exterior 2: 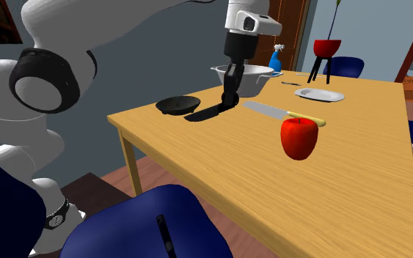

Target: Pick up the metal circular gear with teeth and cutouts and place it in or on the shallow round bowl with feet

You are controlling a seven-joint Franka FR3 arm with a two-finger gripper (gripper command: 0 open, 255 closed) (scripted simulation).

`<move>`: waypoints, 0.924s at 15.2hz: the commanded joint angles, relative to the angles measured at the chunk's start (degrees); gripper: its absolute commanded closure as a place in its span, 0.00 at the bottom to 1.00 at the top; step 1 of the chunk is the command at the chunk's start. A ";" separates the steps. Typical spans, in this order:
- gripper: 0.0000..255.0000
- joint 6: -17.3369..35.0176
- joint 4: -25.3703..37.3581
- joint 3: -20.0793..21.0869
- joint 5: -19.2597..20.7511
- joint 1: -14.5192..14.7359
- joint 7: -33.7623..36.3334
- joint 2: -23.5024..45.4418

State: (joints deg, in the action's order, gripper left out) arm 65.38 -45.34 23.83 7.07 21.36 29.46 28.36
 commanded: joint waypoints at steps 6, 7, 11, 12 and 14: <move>1.00 7.06 -19.27 2.47 -5.17 -0.90 5.20 -12.87; 1.00 7.84 -21.44 2.82 -5.86 -0.70 6.07 -14.42; 1.00 10.29 -28.38 4.38 -8.36 0.57 9.72 -19.61; 1.00 10.77 -29.76 4.79 -8.92 0.98 10.68 -20.69; 1.00 11.64 -32.20 5.68 -9.97 1.88 12.67 -22.64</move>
State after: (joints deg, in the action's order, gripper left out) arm 76.38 -76.48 28.94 -2.54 22.55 40.73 6.31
